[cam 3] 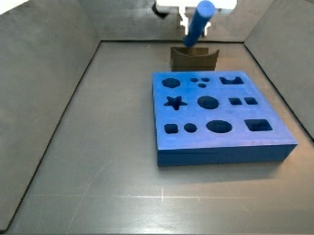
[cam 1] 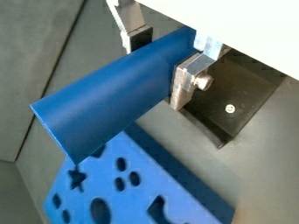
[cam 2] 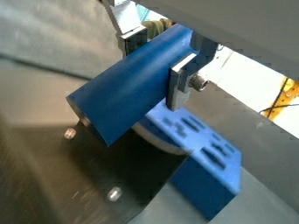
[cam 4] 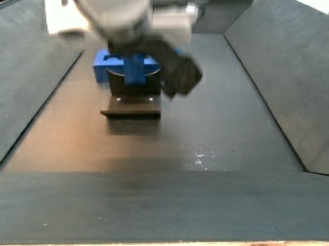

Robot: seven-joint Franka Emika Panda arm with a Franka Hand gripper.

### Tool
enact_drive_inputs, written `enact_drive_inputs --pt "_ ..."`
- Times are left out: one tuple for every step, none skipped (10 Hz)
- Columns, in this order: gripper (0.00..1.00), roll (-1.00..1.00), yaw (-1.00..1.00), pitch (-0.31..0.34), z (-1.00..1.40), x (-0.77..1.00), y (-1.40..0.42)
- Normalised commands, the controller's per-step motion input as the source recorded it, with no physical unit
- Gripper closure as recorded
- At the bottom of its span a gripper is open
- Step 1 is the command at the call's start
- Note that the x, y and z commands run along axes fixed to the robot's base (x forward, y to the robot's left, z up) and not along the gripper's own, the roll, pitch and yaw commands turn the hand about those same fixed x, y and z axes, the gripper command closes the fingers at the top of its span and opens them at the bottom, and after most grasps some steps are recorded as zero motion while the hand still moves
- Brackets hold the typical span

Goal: Pick up the round object. Move up. Place the round object on the fixture. Regrasp the round object. Move to above the board. Insert the round object.
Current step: Place the round object on the fixture, then regrasp the round object.

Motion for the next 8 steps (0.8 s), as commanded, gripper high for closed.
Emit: enact_drive_inputs --pt "1.00 -0.21 -0.20 0.054 -1.00 0.19 0.14" --pt "1.00 -0.18 -0.19 0.010 -0.75 0.15 0.11" --pt "1.00 -0.17 -0.17 -0.015 -0.55 0.12 0.09" --pt "1.00 -0.17 -0.15 -0.029 -0.43 0.11 0.07" --pt "1.00 -0.14 -0.12 -0.055 -0.21 0.07 0.06" --pt "1.00 -0.14 -0.11 -0.061 -0.17 0.07 0.06" --pt "0.00 0.00 0.00 0.000 0.00 0.00 0.00" --pt "0.00 0.04 0.06 -0.021 1.00 0.00 0.00"
